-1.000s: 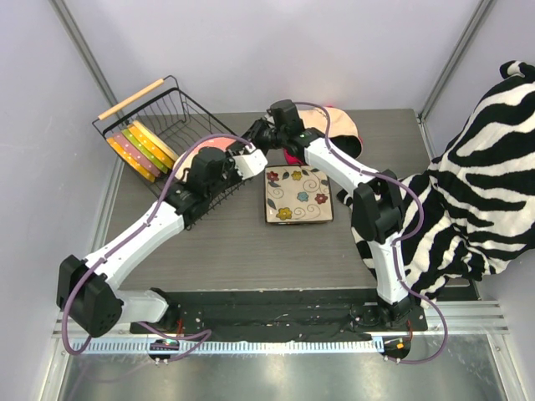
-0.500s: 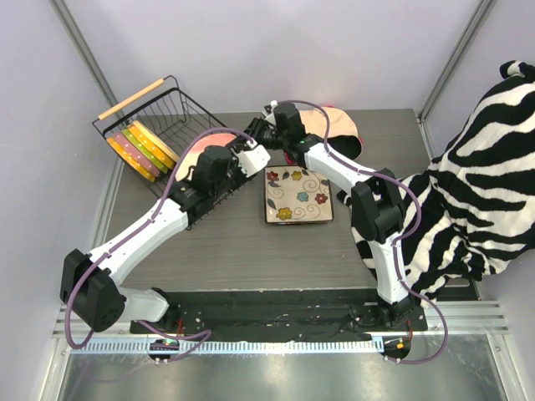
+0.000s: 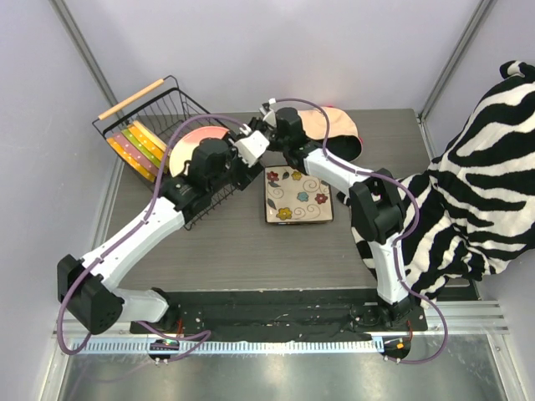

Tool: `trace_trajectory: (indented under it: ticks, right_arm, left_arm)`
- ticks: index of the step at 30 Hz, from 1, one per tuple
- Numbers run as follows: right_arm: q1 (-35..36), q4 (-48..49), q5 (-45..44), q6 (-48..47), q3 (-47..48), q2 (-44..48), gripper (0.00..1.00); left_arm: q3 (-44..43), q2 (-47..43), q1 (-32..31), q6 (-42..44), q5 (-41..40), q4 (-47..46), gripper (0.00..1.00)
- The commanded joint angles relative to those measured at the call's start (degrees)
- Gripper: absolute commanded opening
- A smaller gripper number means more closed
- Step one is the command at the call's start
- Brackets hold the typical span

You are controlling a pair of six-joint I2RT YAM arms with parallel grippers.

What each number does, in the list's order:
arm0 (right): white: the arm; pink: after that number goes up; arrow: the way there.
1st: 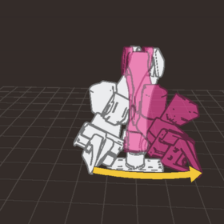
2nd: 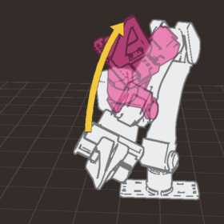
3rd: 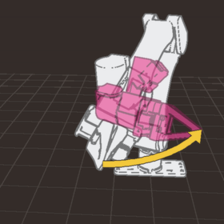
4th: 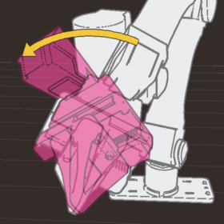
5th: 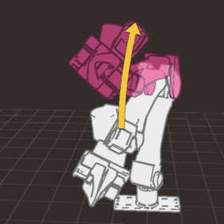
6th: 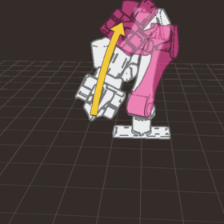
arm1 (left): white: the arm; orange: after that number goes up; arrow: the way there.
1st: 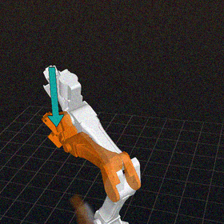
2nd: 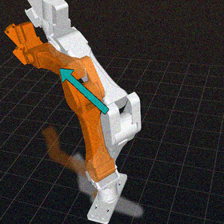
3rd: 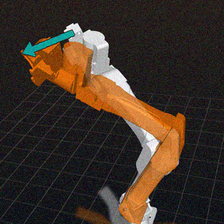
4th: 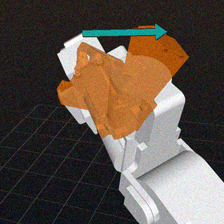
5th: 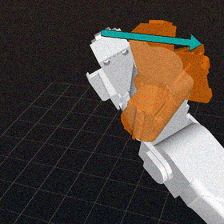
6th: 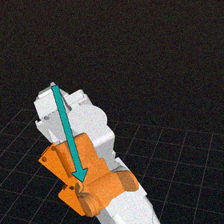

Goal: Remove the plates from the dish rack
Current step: Place the plate at the center of the board.

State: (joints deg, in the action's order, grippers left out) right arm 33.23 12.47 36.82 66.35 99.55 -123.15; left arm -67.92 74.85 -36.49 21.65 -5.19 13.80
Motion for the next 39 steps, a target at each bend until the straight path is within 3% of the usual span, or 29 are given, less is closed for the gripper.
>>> trace_trajectory:
  ticks: [1, 5, 12, 19, 24, 30, 31, 39]
  right_arm:
    - [0.0, 11.1, 1.7, -1.7, -1.5, 7.0, 0.01]
    - [-0.3, 14.3, 1.9, -2.0, -2.8, 9.1, 0.01]
    - [-1.9, 16.2, 2.7, -2.1, -5.4, 13.3, 0.01]
    - [-3.0, 16.7, 3.6, -2.7, -7.5, 18.0, 0.01]
    - [-4.2, 16.6, 2.8, -2.4, -10.9, 20.2, 0.01]
    - [-6.5, 23.5, 3.7, 2.8, -16.4, 23.2, 0.01]
    - [-6.8, 23.7, 4.0, 2.8, -17.0, 24.8, 0.01]
    - [-9.0, 15.1, 5.3, -4.3, -22.5, 35.8, 0.01]
  left_arm:
    - [-4.8, -5.2, 2.8, -8.1, 2.0, -0.4, 0.73]
    - [-5.5, -8.5, 7.9, -17.7, 5.0, 0.1, 0.77]
    - [-3.8, -13.4, 24.1, -40.9, 12.2, -1.5, 0.86]
    - [0.3, -12.6, 35.4, -55.9, 25.7, -6.4, 0.86]
    - [3.7, -11.7, 40.1, -58.2, 27.7, -8.6, 0.86]
    - [3.9, -11.0, 41.9, -58.9, 29.5, -8.9, 0.87]
    - [3.8, -11.0, 41.9, -58.7, 29.6, -8.7, 0.92]
    - [3.5, -11.1, 42.2, -55.4, 29.1, -5.8, 0.92]
